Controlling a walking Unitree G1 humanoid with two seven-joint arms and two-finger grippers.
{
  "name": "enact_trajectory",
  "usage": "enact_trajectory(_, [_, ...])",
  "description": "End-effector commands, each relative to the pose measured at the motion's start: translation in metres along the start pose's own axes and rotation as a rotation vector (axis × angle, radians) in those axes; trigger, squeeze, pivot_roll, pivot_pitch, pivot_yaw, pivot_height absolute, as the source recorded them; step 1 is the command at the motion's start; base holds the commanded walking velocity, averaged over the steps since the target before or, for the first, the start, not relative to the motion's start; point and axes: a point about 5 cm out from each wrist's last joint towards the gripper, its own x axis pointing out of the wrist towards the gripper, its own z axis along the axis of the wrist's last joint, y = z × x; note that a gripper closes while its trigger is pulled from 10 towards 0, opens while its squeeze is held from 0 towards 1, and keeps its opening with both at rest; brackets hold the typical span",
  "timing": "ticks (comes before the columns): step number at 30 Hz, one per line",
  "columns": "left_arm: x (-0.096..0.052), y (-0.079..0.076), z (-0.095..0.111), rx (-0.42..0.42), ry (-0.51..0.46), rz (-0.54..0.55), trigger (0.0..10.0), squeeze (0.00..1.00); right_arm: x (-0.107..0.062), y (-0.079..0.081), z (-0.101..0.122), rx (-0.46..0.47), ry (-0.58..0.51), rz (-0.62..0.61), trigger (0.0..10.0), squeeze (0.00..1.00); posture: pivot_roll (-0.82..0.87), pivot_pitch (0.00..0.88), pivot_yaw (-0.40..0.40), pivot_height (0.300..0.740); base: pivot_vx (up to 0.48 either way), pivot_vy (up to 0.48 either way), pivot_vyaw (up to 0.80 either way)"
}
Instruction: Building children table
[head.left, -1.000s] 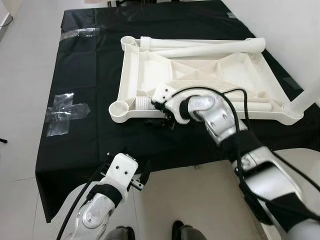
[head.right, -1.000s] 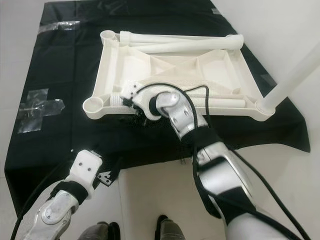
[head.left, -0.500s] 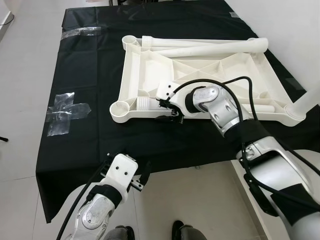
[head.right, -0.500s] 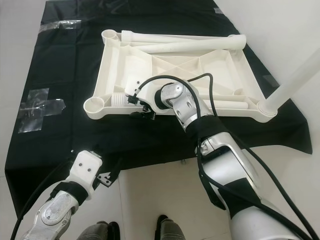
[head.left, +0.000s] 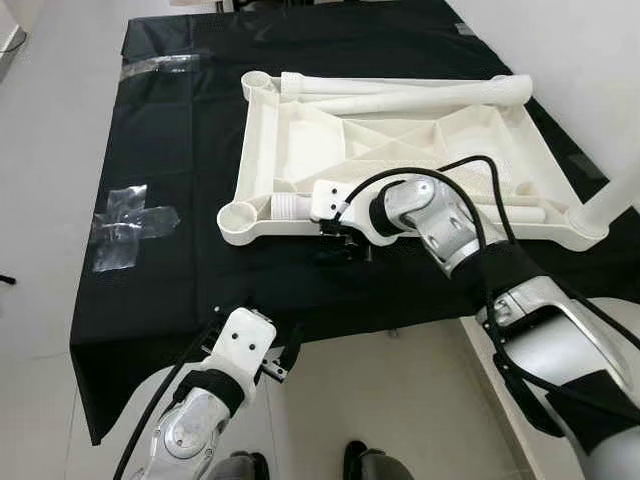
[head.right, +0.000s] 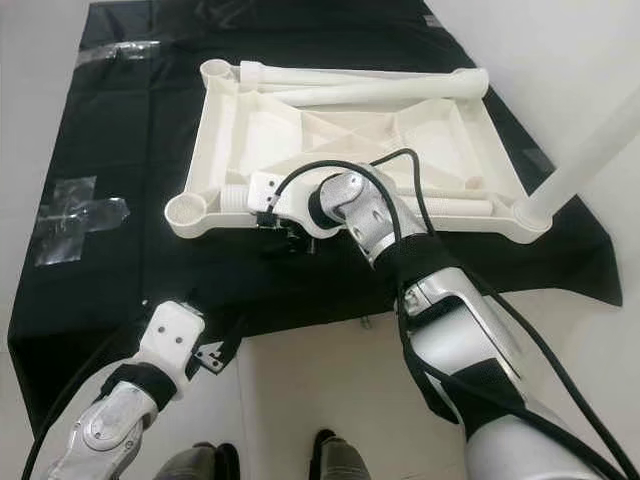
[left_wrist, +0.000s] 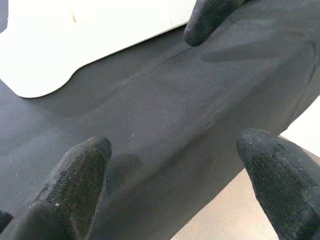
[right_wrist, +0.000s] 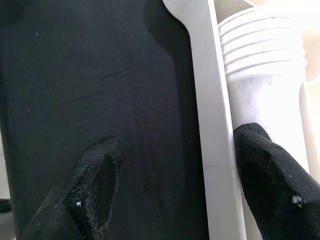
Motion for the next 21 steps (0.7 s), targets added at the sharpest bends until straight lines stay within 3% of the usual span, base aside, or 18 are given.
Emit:
enact_trajectory(1, [-0.003,-0.003,-0.001,0.002,0.011,-0.01,10.0,0.0,0.012,0.016,-0.014,0.02,0.048,0.107,10.0,0.0,0.07,0.252,-0.047,0.74,0.0,0.0,0.0])
enact_trajectory(8, [-0.003,-0.002,-0.001,0.002,0.012,-0.011,10.0,0.0,0.009,0.02,-0.013,-0.015,0.022,0.148,10.0,0.0,0.07,0.253,-0.046,0.74,0.0,0.0,0.0])
enact_trajectory(12, [-0.004,-0.002,-0.002,0.004,0.014,-0.011,10.0,0.0,0.002,0.024,-0.006,-0.092,-0.061,0.202,10.0,0.0,0.07,0.252,-0.042,0.74,0.0,0.0,0.0])
enact_trajectory(21, [-0.004,-0.002,-0.002,0.005,0.016,-0.016,10.0,0.0,0.0,0.029,-0.003,-0.13,-0.098,0.238,10.0,0.0,0.07,0.249,-0.035,0.74,0.0,0.0,0.0])
